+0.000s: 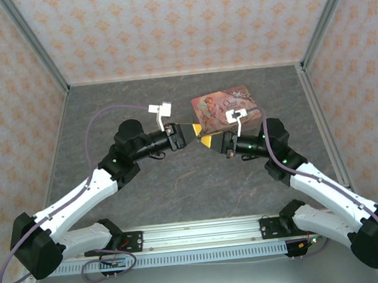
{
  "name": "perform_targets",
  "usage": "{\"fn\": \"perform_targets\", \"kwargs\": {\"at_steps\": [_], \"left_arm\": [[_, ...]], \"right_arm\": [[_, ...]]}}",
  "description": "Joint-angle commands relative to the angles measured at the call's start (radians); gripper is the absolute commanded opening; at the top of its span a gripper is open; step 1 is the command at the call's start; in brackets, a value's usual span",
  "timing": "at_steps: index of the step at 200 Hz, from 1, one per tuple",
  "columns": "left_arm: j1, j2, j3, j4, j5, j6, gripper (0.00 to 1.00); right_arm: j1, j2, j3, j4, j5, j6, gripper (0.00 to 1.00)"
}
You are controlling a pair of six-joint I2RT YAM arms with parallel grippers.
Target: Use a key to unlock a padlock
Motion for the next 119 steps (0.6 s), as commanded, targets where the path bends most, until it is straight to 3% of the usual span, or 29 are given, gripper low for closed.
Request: {"fn": "perform_targets", "kwargs": {"at_steps": [1, 35, 100, 119], "left_arm": [[-0.011, 0.006, 0.041, -0.013, 0.033, 0.034, 0.5], [-0.015, 0.009, 0.041, -0.017, 0.032, 0.035, 0.4], [-0.015, -0.009, 0.039, -0.047, -0.007, 0.049, 0.02], [-0.015, -0.014, 0.04, -0.056, -0.014, 0.053, 0.0]], "right_arm": [[0.009, -0.001, 0.047, 0.064, -0.028, -0.003, 0.0], [0.009, 0.01, 0.052, 0.068, -0.028, -0.002, 0.0], [0.009, -0.018, 0.038, 0.012, 0.012, -0.034, 0.01], [0.009, -0.05, 0.024, -0.005, 0.043, -0.051, 0.07]]}}
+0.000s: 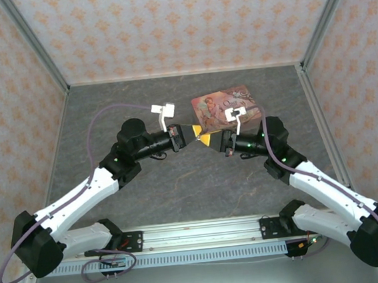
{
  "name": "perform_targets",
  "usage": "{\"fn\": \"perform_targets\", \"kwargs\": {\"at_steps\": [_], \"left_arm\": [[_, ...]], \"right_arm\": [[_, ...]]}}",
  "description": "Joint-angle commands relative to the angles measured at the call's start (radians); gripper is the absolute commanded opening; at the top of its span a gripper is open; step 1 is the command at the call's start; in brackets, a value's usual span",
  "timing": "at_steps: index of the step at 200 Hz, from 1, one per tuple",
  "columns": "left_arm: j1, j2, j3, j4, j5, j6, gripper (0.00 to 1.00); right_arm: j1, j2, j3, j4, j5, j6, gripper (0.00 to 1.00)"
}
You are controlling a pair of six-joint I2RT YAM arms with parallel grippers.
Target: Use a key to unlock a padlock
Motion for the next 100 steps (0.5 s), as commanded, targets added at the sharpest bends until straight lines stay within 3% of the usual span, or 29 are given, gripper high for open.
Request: {"fn": "perform_targets", "kwargs": {"at_steps": [1, 44, 100], "left_arm": [[-0.008, -0.023, 0.03, -0.017, -0.015, 0.015, 0.0], [-0.008, -0.026, 0.026, -0.014, -0.024, 0.012, 0.0], [-0.008, -0.026, 0.025, -0.011, -0.029, 0.008, 0.0]], "right_arm": [[0.005, -0.056, 0.006, 0.006, 0.03, -0.041, 0.08], [0.004, -0.049, -0.001, 0.058, 0.026, -0.007, 0.3], [0.005, 0.007, 0.002, 0.113, 0.004, 0.025, 0.36]]}}
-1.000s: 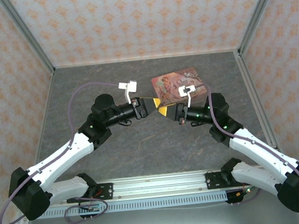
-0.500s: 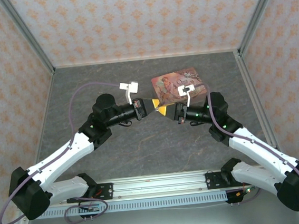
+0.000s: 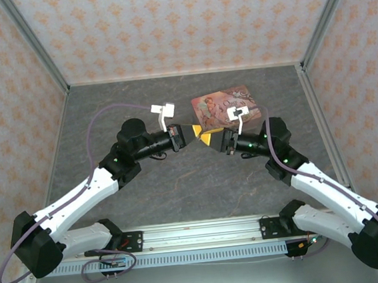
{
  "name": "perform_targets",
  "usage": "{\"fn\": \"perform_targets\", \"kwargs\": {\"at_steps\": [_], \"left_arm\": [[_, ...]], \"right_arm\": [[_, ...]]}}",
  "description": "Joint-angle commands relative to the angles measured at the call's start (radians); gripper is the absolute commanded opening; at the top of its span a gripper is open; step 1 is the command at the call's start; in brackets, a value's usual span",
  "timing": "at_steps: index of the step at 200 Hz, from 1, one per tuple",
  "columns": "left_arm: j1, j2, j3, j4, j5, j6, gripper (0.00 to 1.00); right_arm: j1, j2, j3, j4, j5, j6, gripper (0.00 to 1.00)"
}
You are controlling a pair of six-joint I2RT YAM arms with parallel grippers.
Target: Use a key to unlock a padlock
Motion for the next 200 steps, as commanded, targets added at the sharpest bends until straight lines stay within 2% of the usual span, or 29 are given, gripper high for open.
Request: {"fn": "perform_targets", "kwargs": {"at_steps": [1, 100, 200], "left_arm": [[-0.001, -0.022, 0.02, -0.002, -0.018, 0.008, 0.0], [-0.001, -0.021, 0.019, -0.006, -0.035, 0.008, 0.0], [-0.001, -0.016, 0.015, -0.011, -0.068, 0.007, 0.0]], "right_arm": [[0.003, 0.011, 0.002, 0.091, -0.018, 0.018, 0.36], [0.019, 0.052, -0.004, 0.129, -0.023, 0.043, 0.35], [0.024, 0.057, -0.013, 0.123, -0.024, 0.048, 0.28]]}}
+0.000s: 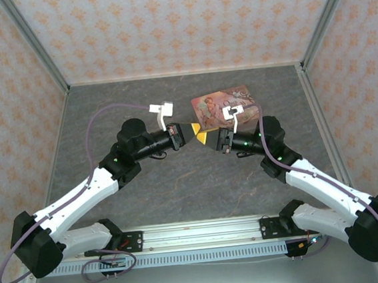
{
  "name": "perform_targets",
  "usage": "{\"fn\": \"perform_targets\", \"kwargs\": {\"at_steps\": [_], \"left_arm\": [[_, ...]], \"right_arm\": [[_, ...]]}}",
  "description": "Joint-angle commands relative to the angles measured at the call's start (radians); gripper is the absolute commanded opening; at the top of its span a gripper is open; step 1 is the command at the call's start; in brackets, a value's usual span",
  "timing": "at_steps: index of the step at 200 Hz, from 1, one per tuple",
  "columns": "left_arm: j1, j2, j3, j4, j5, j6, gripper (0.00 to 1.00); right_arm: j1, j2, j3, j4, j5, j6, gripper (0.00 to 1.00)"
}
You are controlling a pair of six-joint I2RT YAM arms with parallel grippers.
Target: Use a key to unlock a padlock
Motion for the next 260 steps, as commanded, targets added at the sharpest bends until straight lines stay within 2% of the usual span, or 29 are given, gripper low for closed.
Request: {"fn": "perform_targets", "kwargs": {"at_steps": [1, 69, 135, 162, 182, 201, 229, 248, 260], "left_arm": [[-0.001, -0.016, 0.015, -0.007, -0.019, 0.007, 0.0], [-0.001, -0.011, 0.015, -0.004, -0.022, 0.004, 0.0], [-0.001, -0.014, 0.019, -0.023, -0.027, 0.014, 0.0], [0.0, -0.023, 0.036, -0.095, -0.068, 0.052, 0.31], [0.005, -0.034, 0.057, -0.19, -0.138, 0.093, 0.55], [0.02, -0.027, 0.074, -0.273, -0.21, 0.101, 0.73], [0.04, 0.044, 0.096, -0.353, -0.304, 0.093, 0.86], [0.046, 0.135, 0.134, -0.411, -0.379, 0.094, 0.9], [0.051, 0.211, 0.174, -0.436, -0.387, 0.097, 0.92]], "right_arm": [[0.008, -0.003, -0.013, 0.052, -0.019, 0.003, 0.28], [0.01, 0.009, -0.009, 0.044, -0.017, 0.002, 0.22], [0.009, -0.025, -0.012, -0.007, 0.032, -0.025, 0.03], [0.009, -0.076, -0.006, -0.139, 0.09, -0.088, 0.0], [0.01, -0.125, 0.0, -0.298, 0.159, -0.152, 0.0], [0.01, -0.166, 0.011, -0.47, 0.248, -0.208, 0.0], [0.011, -0.209, 0.032, -0.689, 0.389, -0.257, 0.0], [0.01, -0.225, 0.055, -0.819, 0.506, -0.282, 0.0], [0.01, -0.232, 0.066, -0.878, 0.551, -0.287, 0.0]]}}
